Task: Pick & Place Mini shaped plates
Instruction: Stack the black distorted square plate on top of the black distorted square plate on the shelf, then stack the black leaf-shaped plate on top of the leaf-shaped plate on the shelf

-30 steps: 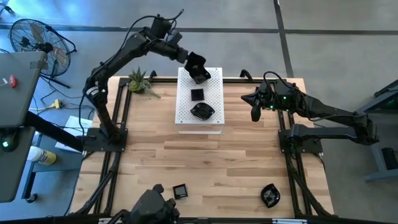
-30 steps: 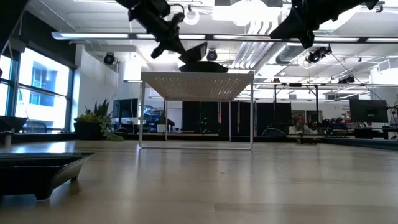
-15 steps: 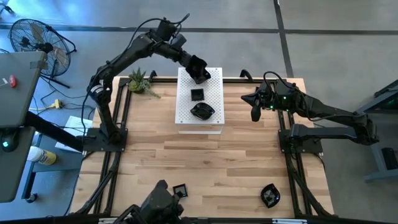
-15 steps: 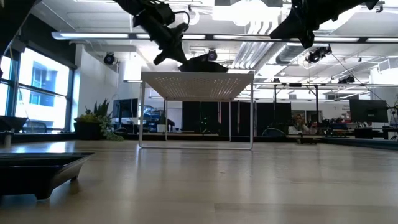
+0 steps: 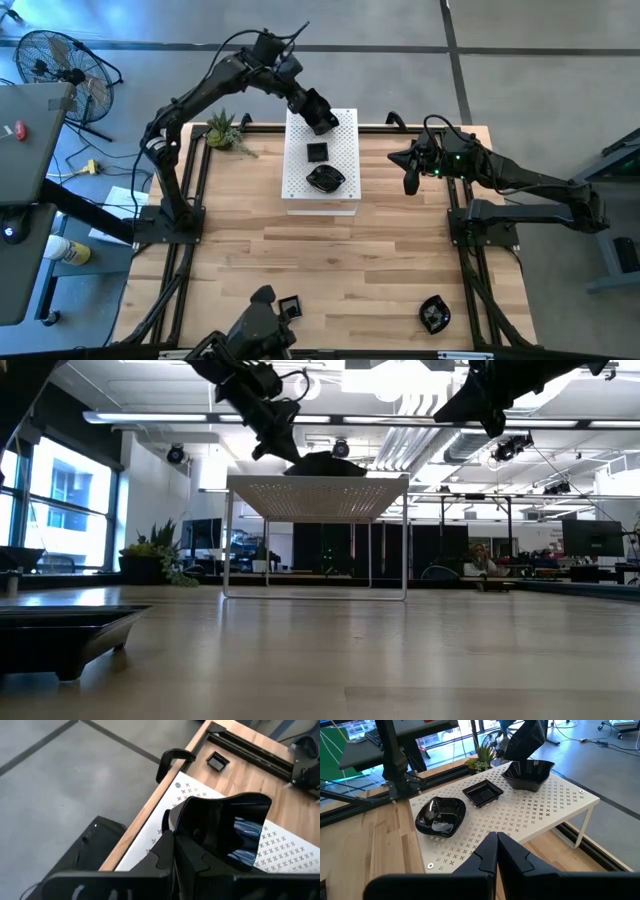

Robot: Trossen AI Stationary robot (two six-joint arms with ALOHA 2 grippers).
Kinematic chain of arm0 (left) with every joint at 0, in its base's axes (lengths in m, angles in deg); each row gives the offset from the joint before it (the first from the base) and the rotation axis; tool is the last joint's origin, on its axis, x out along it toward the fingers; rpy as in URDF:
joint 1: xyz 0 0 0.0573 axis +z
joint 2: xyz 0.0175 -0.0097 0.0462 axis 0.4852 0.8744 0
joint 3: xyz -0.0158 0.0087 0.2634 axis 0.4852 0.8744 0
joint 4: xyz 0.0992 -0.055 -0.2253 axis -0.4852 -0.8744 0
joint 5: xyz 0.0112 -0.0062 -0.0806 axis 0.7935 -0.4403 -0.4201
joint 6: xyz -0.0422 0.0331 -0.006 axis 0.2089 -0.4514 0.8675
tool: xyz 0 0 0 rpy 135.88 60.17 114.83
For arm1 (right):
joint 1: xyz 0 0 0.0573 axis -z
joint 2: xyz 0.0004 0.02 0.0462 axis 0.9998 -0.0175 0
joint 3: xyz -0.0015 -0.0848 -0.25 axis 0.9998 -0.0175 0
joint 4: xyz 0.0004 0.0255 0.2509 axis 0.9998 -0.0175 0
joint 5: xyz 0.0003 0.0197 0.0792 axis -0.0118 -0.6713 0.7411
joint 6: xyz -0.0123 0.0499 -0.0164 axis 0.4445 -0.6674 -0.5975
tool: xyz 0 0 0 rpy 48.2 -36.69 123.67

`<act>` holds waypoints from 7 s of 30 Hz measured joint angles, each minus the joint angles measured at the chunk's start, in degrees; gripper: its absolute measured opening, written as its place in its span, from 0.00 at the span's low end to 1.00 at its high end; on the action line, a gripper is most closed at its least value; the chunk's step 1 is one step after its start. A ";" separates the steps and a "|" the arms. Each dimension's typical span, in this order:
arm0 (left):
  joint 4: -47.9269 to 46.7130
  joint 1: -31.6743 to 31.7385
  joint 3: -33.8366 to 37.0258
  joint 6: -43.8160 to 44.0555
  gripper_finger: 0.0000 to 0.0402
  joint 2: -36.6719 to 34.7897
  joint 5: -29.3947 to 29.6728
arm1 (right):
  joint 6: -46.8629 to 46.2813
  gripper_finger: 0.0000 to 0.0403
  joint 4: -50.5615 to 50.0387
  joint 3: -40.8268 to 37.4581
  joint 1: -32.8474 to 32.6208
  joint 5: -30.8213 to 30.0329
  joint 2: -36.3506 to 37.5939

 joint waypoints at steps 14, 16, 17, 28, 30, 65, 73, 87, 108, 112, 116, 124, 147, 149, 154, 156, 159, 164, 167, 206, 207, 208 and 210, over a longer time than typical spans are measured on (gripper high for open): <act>1.97 -3.64 0.12 -0.81 0.00 2.16 5.61 | -0.05 0.01 0.22 0.00 0.02 0.02 0.00; 2.68 -3.73 0.06 -1.85 0.00 2.09 6.75 | -0.07 0.01 0.22 -0.01 0.00 0.04 -0.02; 2.86 -3.95 0.03 -1.94 0.00 1.94 6.92 | -0.09 0.01 0.22 -0.02 0.00 0.04 -0.02; 2.36 -4.01 0.02 -2.31 0.00 1.95 8.01 | -0.03 0.01 0.22 -0.02 -0.01 0.07 -0.02; 2.42 -4.06 0.02 -2.29 0.00 2.24 7.67 | -0.03 0.01 0.22 -0.01 0.00 0.07 -0.02; -6.16 -4.96 -8.16 -1.91 0.25 3.34 8.53 | -0.01 0.02 0.20 -0.02 -0.01 -0.42 -0.02; -7.07 -5.21 -6.59 1.64 0.02 0.51 6.48 | -0.09 0.02 0.17 -0.02 0.02 -0.35 -0.02; 33.43 -11.61 39.60 17.10 0.00 -27.36 11.19 | -4.29 0.01 -19.70 5.24 -4.91 8.58 -2.43; 42.10 -11.85 83.57 22.23 0.00 -74.88 19.32 | -1.48 0.27 -47.56 12.33 -32.38 31.11 -28.79; 41.80 -11.85 84.24 20.73 0.00 -76.30 19.38 | 0.63 0.30 -45.53 12.33 -36.71 34.32 -33.53; 40.35 -11.85 84.34 20.12 0.00 -76.22 19.39 | 3.56 0.30 -42.40 12.33 -41.52 34.37 -38.52; 38.88 -11.85 84.35 20.07 0.00 -76.24 19.27 | -0.12 0.30 -31.78 12.33 -46.79 34.60 -48.10; 37.44 -11.85 84.33 17.28 0.00 -76.22 17.10 | -7.24 0.30 -20.67 6.35 -54.90 38.37 -52.98; 37.41 -11.85 84.32 17.34 0.00 -76.22 16.18 | -7.22 0.30 -20.37 5.46 -54.78 38.35 -52.96; 37.41 -11.85 84.32 17.67 0.00 -76.22 14.92 | -7.09 0.30 -18.54 4.24 -54.78 38.76 -52.98; 37.41 -11.85 84.32 17.67 0.00 -76.22 14.75 | -7.09 0.30 -18.03 4.08 -54.78 39.02 -52.96; 37.28 -11.85 84.32 17.67 0.00 -76.22 14.75 | -6.54 0.30 -17.96 3.96 -54.78 40.16 -52.98; 35.51 -11.85 84.32 17.55 0.00 -76.22 14.78 | -6.09 0.30 -18.02 3.96 -54.78 42.68 -52.31; 33.85 -11.85 84.30 17.49 0.00 -76.19 14.78 | -5.25 0.30 -18.93 3.96 -54.78 43.38 -50.57; 30.27 -11.87 84.28 13.17 0.00 -76.19 14.14 | 7.93 0.52 -25.14 3.96 -65.51 34.74 -42.62; 30.27 -11.87 84.28 13.17 0.00 -76.19 14.14 | 7.97 0.51 -24.33 3.87 -65.89 34.74 -42.62; 30.27 -11.87 84.28 13.17 0.00 -76.19 14.14 | 7.85 0.51 -23.03 3.54 -66.16 34.77 -42.62; 30.27 -11.87 84.28 13.17 0.00 -76.19 14.14 | 6.48 0.49 -21.02 2.39 -66.59 35.10 -42.62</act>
